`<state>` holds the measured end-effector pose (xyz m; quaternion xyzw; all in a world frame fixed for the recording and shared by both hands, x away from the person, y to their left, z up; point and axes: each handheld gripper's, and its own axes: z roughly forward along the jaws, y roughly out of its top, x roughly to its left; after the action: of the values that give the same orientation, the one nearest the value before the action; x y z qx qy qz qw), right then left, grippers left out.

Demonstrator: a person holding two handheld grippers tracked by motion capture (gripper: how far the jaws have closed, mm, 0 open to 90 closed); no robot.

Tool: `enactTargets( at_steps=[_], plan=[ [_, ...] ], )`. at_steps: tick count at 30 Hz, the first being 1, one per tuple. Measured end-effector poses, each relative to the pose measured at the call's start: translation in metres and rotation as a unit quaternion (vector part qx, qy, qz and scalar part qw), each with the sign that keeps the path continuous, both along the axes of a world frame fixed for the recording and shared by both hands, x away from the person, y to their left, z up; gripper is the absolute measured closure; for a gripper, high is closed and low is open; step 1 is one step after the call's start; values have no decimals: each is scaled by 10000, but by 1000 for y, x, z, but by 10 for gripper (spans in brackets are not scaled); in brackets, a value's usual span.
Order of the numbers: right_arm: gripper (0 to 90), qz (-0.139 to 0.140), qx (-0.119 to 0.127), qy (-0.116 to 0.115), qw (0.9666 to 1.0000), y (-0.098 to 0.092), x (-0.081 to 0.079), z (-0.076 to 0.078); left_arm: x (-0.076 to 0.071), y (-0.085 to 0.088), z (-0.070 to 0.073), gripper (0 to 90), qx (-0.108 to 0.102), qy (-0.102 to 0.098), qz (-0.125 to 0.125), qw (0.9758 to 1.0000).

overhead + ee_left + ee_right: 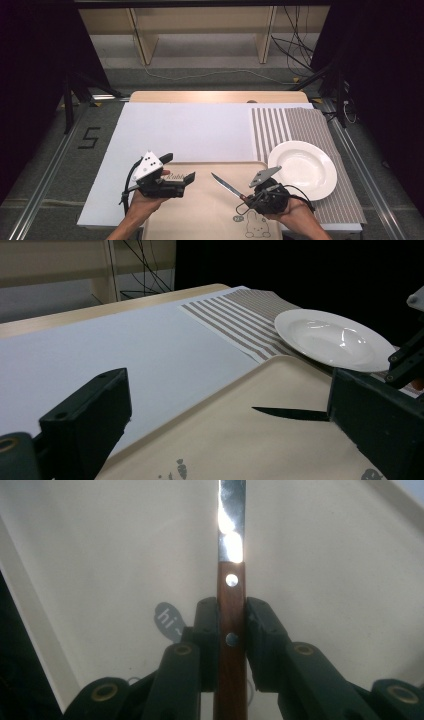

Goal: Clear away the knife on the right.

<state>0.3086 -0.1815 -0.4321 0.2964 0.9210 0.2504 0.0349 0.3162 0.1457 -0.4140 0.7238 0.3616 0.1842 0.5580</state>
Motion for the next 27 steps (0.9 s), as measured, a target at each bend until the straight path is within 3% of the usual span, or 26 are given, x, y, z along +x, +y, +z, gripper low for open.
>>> enactTargets(
  at_steps=[6,8,16,25,27],
  plan=[
    [771,3,-38,56,10000,2,-3,-3,0,0,0,39,1,-3,0,10000],
    [771,-55,-120,207,9997,3,-4,-6,0,0,0,39,2,-2,1,10000],
    [770,-171,-368,452,9982,6,-8,-15,0,0,0,39,7,-1,4,10000],
    [769,-85,-758,580,9954,11,-16,-25,0,1,0,39,2,3,13,10000],
    [765,-99,-738,594,9955,12,-17,-25,0,1,0,39,6,1,12,10000]
  ],
)
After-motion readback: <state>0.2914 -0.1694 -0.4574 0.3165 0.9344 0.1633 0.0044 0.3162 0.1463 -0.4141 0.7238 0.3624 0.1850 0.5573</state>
